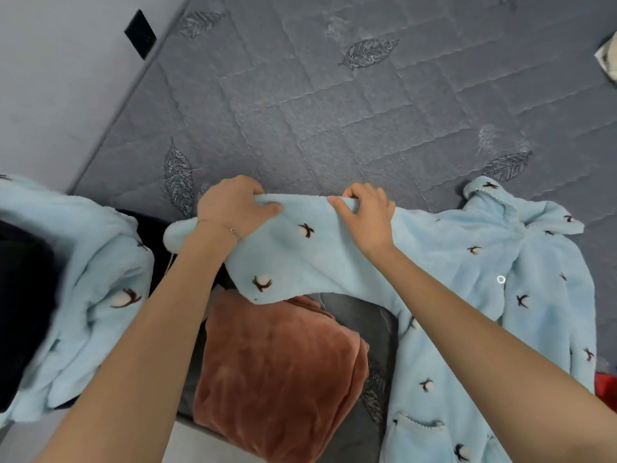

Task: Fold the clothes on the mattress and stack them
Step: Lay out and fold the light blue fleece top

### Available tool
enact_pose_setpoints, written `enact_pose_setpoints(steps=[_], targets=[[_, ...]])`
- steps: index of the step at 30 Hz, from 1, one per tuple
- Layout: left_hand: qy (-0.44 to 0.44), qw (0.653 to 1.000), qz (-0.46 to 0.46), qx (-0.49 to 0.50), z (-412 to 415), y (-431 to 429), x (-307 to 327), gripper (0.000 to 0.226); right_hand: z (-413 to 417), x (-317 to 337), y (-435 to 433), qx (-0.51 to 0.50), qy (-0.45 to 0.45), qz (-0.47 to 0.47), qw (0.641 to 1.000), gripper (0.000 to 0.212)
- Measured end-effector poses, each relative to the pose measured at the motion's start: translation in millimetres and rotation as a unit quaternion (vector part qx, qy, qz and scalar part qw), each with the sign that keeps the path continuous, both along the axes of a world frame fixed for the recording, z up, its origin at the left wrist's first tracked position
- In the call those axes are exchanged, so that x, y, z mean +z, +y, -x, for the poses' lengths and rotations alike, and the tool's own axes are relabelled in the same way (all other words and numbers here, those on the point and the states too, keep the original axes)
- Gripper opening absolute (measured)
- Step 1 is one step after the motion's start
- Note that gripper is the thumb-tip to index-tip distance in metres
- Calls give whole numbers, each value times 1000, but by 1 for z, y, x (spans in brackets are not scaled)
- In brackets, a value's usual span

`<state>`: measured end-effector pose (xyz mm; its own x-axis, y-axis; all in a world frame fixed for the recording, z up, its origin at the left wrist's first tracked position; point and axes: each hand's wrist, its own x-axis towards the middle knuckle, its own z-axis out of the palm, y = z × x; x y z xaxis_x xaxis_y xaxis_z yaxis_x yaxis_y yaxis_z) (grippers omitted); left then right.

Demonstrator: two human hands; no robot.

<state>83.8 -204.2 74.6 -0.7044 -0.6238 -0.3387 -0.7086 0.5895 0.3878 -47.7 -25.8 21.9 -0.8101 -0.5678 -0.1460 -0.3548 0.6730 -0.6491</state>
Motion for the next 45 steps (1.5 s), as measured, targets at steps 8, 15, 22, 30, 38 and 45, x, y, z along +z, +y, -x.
enact_pose_setpoints(steps=[8,15,22,30,38,45], targets=[[-65,981,137,-125,9,1,-76,54,11,-31,10,-9,12,-90,996,38],[-33,979,140,-147,5,34,-93,68,11,-38,53,43,56,-157,985,63],[-1,970,151,-193,38,97,-89,71,24,-34,124,32,66,-199,977,69],[15,964,127,-234,86,194,-90,71,46,-29,226,-8,65,-198,978,69],[29,956,112,-271,123,292,-85,70,62,-19,333,-52,34,-194,979,69],[22,945,110,-306,155,356,-83,68,79,-18,402,-98,-1,-192,977,68]])
